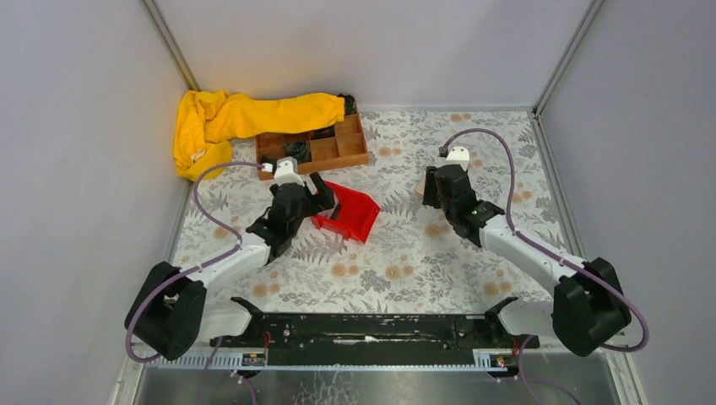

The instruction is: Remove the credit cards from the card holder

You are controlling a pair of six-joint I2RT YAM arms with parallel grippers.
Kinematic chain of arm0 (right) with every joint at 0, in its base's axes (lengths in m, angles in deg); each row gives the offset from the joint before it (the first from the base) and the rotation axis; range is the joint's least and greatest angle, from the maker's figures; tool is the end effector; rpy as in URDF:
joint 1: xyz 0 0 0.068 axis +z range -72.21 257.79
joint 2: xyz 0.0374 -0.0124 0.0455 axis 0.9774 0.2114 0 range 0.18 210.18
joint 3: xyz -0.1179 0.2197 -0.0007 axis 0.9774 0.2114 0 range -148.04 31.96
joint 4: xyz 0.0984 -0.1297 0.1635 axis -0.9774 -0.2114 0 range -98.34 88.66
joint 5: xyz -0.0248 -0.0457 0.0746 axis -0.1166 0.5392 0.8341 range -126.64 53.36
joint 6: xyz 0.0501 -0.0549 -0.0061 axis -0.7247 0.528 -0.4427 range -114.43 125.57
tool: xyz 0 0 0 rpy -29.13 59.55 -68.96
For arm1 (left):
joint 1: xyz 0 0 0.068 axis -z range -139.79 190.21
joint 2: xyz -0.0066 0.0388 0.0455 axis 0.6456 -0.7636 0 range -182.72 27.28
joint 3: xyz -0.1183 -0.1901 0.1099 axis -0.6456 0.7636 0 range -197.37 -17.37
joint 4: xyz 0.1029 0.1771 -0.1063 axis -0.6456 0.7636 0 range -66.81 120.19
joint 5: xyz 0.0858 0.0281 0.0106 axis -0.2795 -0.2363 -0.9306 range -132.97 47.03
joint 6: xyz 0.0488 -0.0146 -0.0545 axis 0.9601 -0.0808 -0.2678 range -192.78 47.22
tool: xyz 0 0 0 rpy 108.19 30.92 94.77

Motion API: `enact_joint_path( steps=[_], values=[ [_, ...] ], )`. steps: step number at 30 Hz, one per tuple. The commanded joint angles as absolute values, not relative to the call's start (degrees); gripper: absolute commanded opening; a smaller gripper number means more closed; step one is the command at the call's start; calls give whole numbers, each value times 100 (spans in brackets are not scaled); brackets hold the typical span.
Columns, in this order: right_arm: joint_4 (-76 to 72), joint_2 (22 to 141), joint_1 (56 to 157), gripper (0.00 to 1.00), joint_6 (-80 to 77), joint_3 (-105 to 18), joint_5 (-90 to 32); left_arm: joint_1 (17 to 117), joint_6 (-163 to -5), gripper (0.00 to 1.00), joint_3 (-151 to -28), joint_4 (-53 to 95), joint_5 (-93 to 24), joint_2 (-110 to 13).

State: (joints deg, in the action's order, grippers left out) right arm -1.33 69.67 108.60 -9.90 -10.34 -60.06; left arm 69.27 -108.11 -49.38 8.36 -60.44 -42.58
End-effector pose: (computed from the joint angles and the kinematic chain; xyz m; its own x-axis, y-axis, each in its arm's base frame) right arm 0.2437 0.1164 0.2344 -0.4224 0.0330 -0.9058 -0.0555 0.9965 0.0622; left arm 0.2405 -0.1121 0.2035 -0.4071 -0.4048 -0.8187 -0.0169 0.8996 -0.4364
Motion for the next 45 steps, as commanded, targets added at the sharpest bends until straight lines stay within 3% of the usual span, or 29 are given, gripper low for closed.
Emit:
enact_joint_path(
  steps=[1,4,5,7,9,11,14,15,16,22,26,30,39,45],
  values=[
    [-125,7707,10641,55,-1147,-1824,-6025,7059,-10497,96,-5110,140,-6192,-4287],
    [-282,8308,10381,48,-1201,-2260,-5631,7101,-10400,96,-5034,137,-6326,-4058],
    [-397,8496,10261,39,-1254,-2418,-5430,7117,-10379,96,-4999,150,-6373,-3946],
    [-518,8895,10101,11,-1321,-2642,-5274,7152,-10350,97,-4922,177,-6468,-3816],
    [-525,9115,10012,1,-1324,-2759,-5338,7195,-10322,98,-4863,204,-6513,-3697],
    [-571,9379,9954,6,-1345,-2856,-5376,7256,-10283,99,-4843,238,-6559,-3591],
    [-565,9645,9949,61,-1371,-2903,-5272,7383,-10170,99,-4861,269,-6619,-3503],
    [-565,9708,9945,71,-1390,-2910,-5190,7432,-10129,99,-4878,264,-6611,-3506],
    [-545,9727,9949,73,-1394,-2886,-5017,7473,-10110,99,-4901,292,-6612,-3521],
    [-71,9233,10377,71,-485,-2547,-4372,7568,-10738,97,-4861,675,-6764,-3619],
    [414,8793,10870,55,361,-2335,-3789,7559,-10975,96,-4508,548,-6875,-3366],
    [784,8751,10949,43,830,-2317,-2307,7563,-10947,96,-4378,619,-6975,-3146],
    [442,9491,11201,43,1248,-3242,-1826,7566,-10670,97,-4290,784,-7138,-2774],
    [82,9995,11462,51,1460,-4011,-1754,7563,-10663,97,-4233,830,-7141,-2714]
  ],
)
